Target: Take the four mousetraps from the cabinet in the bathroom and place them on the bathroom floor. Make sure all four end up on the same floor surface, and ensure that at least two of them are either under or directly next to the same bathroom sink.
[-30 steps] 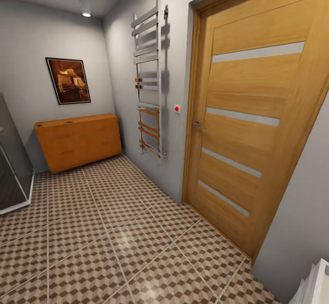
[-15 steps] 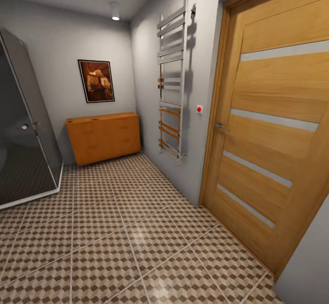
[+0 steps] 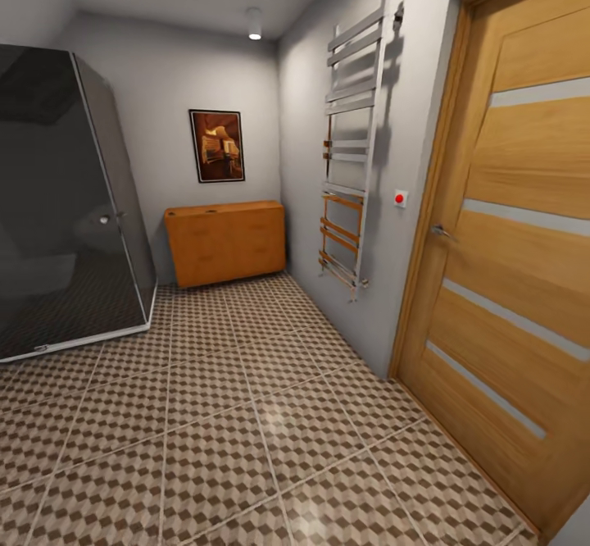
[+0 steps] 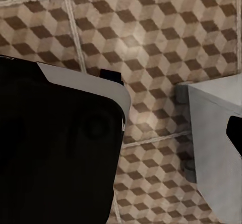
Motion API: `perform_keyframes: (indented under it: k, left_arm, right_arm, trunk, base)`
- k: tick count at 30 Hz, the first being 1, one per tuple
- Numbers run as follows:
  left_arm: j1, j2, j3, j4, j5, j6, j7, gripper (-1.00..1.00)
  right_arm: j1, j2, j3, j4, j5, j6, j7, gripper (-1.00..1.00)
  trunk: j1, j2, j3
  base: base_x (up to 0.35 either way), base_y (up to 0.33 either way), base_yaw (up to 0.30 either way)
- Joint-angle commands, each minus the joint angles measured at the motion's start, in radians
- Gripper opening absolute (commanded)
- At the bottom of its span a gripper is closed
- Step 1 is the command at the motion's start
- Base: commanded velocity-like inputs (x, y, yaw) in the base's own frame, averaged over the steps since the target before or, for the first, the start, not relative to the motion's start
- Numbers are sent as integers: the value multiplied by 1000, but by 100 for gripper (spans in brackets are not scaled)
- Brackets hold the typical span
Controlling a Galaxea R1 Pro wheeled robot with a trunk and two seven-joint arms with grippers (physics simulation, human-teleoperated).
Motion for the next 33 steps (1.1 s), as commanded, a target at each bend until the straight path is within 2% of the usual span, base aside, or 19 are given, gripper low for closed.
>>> perform_keyframes:
  k: [1, 33]
  left_arm:
    - [-1, 0, -7, 1, 7, -3, 3, 100]
    - [-1, -1, -7, 1, 7, -3, 3, 100]
  right_arm:
    - [-1, 0, 7, 3, 6, -5, -5, 100]
    - [-1, 0, 7, 3, 6, -5, -4, 100]
  trunk:
    - [0, -1, -1]
    - [0, -1, -1]
  base:
    - [0, 0, 292]
    - [0, 0, 292]
